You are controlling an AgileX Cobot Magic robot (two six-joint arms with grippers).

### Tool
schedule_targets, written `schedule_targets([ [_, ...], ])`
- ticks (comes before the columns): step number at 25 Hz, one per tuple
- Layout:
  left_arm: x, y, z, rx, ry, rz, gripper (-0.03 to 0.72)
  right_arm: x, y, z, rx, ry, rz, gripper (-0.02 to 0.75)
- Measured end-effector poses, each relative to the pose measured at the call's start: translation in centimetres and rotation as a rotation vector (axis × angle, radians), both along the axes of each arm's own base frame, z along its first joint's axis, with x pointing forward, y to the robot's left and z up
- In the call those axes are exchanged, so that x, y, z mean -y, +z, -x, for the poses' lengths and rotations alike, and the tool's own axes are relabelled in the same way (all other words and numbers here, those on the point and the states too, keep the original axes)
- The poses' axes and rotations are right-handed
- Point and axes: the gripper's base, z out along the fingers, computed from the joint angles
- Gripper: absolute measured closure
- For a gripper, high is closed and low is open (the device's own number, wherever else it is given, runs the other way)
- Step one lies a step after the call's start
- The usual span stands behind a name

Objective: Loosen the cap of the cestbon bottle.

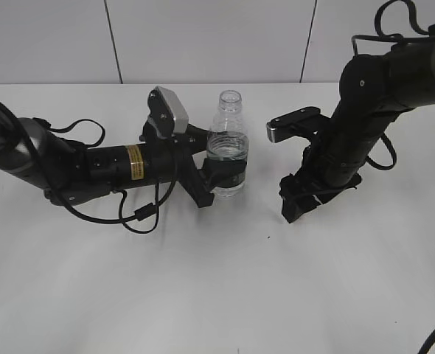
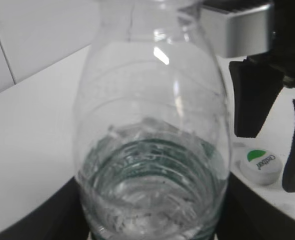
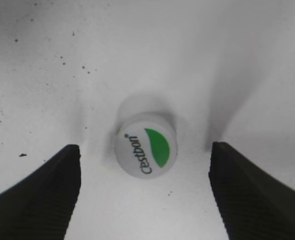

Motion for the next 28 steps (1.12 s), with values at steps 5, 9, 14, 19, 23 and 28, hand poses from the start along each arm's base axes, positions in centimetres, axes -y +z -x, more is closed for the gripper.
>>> schedule_targets([
  [5,0.0,0.0,0.0,-0.023,0.004,0.014,0.273,0.0,0.5,0.0,0.014,0.001,-0.005,0.158],
  [9,0.1,-0.1,0.2,-0.066,-0.011,0.015,0.174,0.0,1.6,0.0,0.039,0.000,-0.017,0.162],
  [14,0.1,-0.3,0.6,-0.097,-0.043,-0.002,0.061,0.0,2.4,0.0,0.058,0.000,-0.025,0.162],
  [19,-0.5,-0.8,0.4,-0.131,-0.027,-0.042,0.061,0.1,3.7,0.3,0.065,0.005,-0.031,0.163],
  [23,-1.2,-0.9,0.3,-0.132,-0.053,-0.069,0.075,0.2,5.0,0.6,0.081,0.011,-0.037,0.163],
  [28,-1.8,-0.6,0.3,-0.113,-0.082,-0.102,0.090,0.3,5.8,0.8,0.088,0.015,-0.040,0.164],
])
